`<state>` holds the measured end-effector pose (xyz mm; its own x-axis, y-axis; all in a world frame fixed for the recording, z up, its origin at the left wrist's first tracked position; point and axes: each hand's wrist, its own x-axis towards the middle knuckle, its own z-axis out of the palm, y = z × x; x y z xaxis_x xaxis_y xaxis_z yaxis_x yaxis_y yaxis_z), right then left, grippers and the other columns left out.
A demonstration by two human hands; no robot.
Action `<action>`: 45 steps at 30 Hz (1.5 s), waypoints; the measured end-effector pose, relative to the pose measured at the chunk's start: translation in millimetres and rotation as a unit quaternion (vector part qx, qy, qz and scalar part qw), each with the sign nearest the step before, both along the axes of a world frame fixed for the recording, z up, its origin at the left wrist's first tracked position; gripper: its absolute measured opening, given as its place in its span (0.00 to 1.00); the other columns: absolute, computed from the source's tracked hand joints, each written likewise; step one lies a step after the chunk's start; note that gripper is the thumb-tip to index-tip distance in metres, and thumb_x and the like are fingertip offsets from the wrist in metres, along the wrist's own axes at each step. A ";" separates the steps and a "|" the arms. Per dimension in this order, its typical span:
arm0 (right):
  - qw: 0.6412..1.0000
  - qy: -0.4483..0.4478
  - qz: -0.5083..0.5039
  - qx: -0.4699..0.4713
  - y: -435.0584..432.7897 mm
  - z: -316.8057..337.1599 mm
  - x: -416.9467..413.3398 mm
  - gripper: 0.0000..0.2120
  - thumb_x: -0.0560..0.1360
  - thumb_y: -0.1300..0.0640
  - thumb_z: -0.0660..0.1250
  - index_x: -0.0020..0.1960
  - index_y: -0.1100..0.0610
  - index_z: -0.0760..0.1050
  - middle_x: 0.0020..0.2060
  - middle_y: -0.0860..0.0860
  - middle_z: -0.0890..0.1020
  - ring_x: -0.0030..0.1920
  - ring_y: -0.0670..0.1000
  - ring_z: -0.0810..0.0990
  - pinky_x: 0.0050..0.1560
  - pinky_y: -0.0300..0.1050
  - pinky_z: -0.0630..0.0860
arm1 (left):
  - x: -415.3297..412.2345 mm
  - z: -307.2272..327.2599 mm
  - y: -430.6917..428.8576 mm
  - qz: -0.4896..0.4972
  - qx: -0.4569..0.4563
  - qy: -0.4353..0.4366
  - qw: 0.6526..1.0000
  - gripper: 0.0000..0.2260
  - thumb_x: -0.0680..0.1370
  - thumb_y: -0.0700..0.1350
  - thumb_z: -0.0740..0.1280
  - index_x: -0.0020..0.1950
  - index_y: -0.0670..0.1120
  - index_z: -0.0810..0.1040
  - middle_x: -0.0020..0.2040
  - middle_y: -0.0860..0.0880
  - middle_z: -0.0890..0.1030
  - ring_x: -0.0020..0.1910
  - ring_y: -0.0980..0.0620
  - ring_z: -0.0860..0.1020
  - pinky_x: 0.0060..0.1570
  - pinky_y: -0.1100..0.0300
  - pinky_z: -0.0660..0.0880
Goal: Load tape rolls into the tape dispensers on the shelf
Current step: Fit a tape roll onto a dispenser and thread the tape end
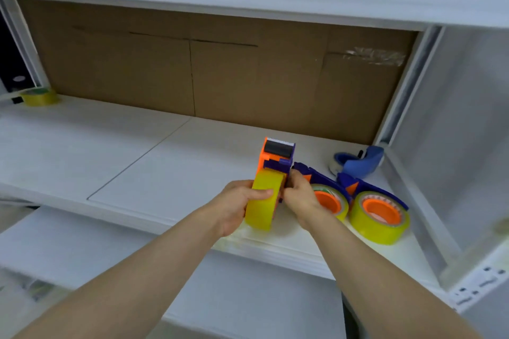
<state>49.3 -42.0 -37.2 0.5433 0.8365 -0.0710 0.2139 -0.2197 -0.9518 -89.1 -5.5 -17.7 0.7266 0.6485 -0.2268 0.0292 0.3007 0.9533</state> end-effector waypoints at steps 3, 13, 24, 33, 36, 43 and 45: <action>0.998 0.053 -0.009 0.023 -9.7 11.0 -4.8 0.24 0.73 0.71 0.57 0.66 0.55 0.70 0.60 0.49 0.76 0.63 0.51 0.73 0.58 0.43 0.70 | -3.0 -5.7 -1.1 0.021 0.008 0.008 1.000 0.12 0.75 0.38 0.67 0.58 0.44 0.79 0.55 0.43 0.83 0.55 0.45 0.80 0.58 0.51 0.74; 0.990 0.090 0.106 0.037 -39.4 0.4 -23.3 0.18 0.72 0.64 0.68 0.61 0.55 0.75 0.54 0.54 0.82 0.56 0.53 0.81 0.59 0.48 0.77 | -0.1 -5.1 0.6 0.057 -0.035 -0.024 0.997 0.16 0.77 0.40 0.58 0.63 0.41 0.75 0.57 0.38 0.79 0.53 0.42 0.77 0.55 0.50 0.73; 0.998 -0.037 -0.033 0.027 -25.7 10.6 -25.1 0.26 0.76 0.40 0.61 0.40 0.64 0.76 0.38 0.60 0.80 0.44 0.60 0.80 0.52 0.62 0.78 | 8.0 2.5 -3.1 0.117 -0.006 0.000 0.993 0.11 0.75 0.37 0.59 0.55 0.39 0.77 0.52 0.37 0.80 0.49 0.41 0.78 0.53 0.51 0.74; 0.993 0.079 0.065 0.052 -44.6 -6.6 -31.1 0.15 0.74 0.62 0.67 0.60 0.56 0.76 0.55 0.54 0.82 0.57 0.53 0.80 0.62 0.50 0.74 | 4.0 12.5 -3.1 0.148 -0.005 0.021 0.989 0.12 0.76 0.38 0.60 0.57 0.37 0.75 0.50 0.37 0.79 0.43 0.43 0.78 0.46 0.54 0.75; 0.991 0.084 0.046 0.092 -44.2 -4.1 -31.4 0.12 0.76 0.61 0.66 0.59 0.61 0.76 0.52 0.55 0.82 0.53 0.54 0.81 0.58 0.48 0.77 | 2.8 12.0 -1.2 0.142 0.003 0.026 0.989 0.15 0.76 0.39 0.60 0.60 0.34 0.74 0.50 0.37 0.78 0.46 0.42 0.77 0.48 0.51 0.75; 0.995 -0.003 -0.088 0.047 -25.9 21.2 -33.7 0.22 0.76 0.44 0.63 0.55 0.63 0.78 0.47 0.56 0.81 0.50 0.54 0.79 0.55 0.51 0.76 | 12.1 1.1 0.4 0.145 -0.006 -0.002 0.989 0.10 0.75 0.34 0.60 0.55 0.35 0.74 0.47 0.39 0.80 0.43 0.45 0.80 0.38 0.56 0.76; 0.996 0.042 -0.067 0.038 -29.4 18.1 -31.8 0.20 0.76 0.45 0.65 0.58 0.59 0.75 0.50 0.54 0.80 0.53 0.52 0.79 0.57 0.49 0.76 | 10.2 3.7 -0.6 0.152 -0.010 0.005 0.988 0.11 0.75 0.35 0.60 0.56 0.35 0.74 0.49 0.38 0.80 0.44 0.44 0.80 0.41 0.54 0.76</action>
